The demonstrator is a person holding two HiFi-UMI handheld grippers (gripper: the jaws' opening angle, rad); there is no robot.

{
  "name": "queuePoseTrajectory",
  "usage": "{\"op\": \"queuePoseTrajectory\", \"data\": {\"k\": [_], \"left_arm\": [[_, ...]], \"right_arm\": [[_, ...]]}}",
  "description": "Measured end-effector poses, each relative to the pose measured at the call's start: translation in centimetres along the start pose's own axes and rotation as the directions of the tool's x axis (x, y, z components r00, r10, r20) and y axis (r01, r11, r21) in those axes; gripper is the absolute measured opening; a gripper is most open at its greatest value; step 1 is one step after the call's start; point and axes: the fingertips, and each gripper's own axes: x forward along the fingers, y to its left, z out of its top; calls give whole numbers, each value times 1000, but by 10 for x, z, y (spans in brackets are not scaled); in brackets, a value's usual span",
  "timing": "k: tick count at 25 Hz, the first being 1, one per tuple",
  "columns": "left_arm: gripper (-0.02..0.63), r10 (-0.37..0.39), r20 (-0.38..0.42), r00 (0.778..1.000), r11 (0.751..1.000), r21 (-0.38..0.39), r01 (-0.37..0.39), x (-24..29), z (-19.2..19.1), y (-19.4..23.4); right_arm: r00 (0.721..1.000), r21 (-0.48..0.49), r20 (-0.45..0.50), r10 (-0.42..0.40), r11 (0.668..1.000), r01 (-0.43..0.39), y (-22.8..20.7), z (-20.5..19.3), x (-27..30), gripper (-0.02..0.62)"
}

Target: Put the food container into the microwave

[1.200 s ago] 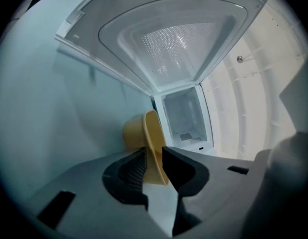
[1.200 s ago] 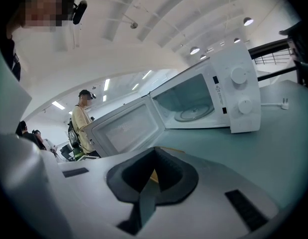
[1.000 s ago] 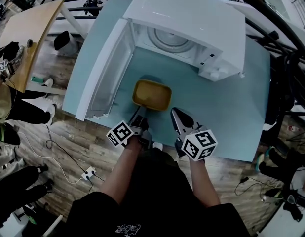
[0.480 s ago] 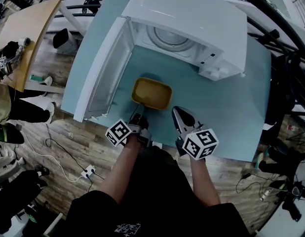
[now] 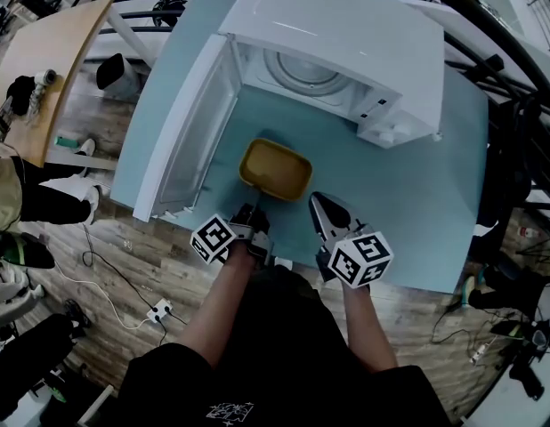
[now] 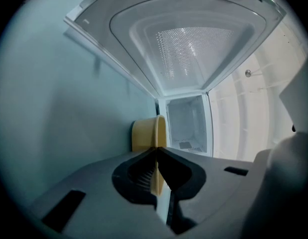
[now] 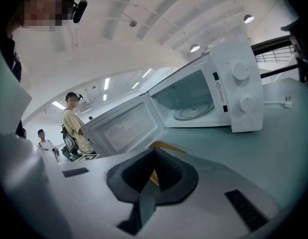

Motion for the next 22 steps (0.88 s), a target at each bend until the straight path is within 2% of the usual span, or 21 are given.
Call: {"op": "queuePoseTrajectory", "data": {"k": [10, 22], "left_arm": [[25, -1, -9, 1000, 1000, 3, 1, 2, -3, -10], [25, -74, -27, 997, 997, 8, 74, 28, 1, -54]], "right_arm": [[1000, 7, 29, -4, 1000, 3, -2, 11, -3, 6], [997, 21, 76, -9, 1000, 7, -6, 33, 2, 6]]}}
